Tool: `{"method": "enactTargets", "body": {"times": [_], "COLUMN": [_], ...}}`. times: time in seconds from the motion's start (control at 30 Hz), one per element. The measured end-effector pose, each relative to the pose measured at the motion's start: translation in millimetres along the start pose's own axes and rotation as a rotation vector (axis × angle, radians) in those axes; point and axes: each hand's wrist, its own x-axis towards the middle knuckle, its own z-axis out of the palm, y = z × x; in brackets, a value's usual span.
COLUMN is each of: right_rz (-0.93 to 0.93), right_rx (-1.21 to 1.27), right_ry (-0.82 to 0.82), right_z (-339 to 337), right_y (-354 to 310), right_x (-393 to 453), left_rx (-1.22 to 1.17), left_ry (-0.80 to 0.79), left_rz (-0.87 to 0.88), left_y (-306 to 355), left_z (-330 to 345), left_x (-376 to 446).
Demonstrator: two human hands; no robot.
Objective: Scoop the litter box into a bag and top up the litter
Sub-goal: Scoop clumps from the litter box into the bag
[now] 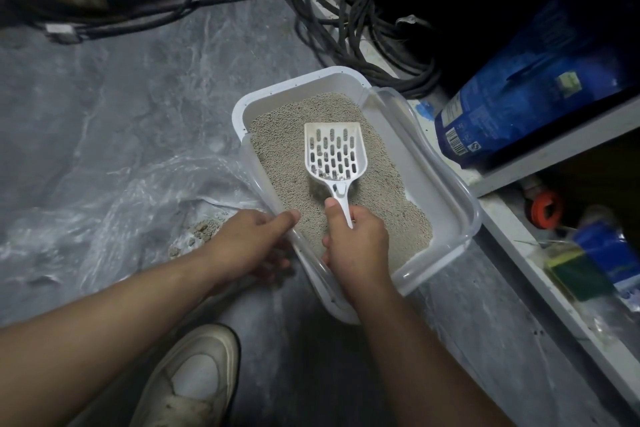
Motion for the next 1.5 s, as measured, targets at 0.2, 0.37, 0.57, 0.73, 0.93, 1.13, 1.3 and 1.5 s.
{"method": "enactTargets", "body": {"times": [0.2, 0.37, 0.57, 0.73, 0.93, 1.13, 1.3, 1.5], "right_rz": [-0.002, -0.017, -0.045, 0.0, 0.011, 0.035, -0.053, -0.25], "right_rx": [0.022, 0.056, 0.178, 0.321, 0.397, 0.319, 0.035, -0.375], "right_ry": [-0.016, -0.025, -0.094, -0.139, -0.22, -0.38, -0.426, -0.374], "right_z": [-2, -5, -13, -26, -37, -19, 0, 35], "right_y": [-3, -5, -14, -34, -65, -62, -41, -13], "right_x": [-3, -4, -2, -4, -28, -72, -93, -100], "left_rx": [0.001, -0.01, 0.076, 0.147, 0.153, 0.536, 0.818, 0.83], "left_ry": [0.008, 0.025, 0.048, 0.067, 0.113, 0.466, 0.666, 0.637], "left_rz": [0.006, 0.011, 0.004, -0.004, 0.04, 0.43, 0.651, 0.467], "left_y": [2, 4, 10, 10, -6, -27, -39, -48], "left_z": [1, 3, 0, -5, -34, -94, -134, -147], "left_x": [-1, -2, 1, 1, -9, -27, -27, -21]}}
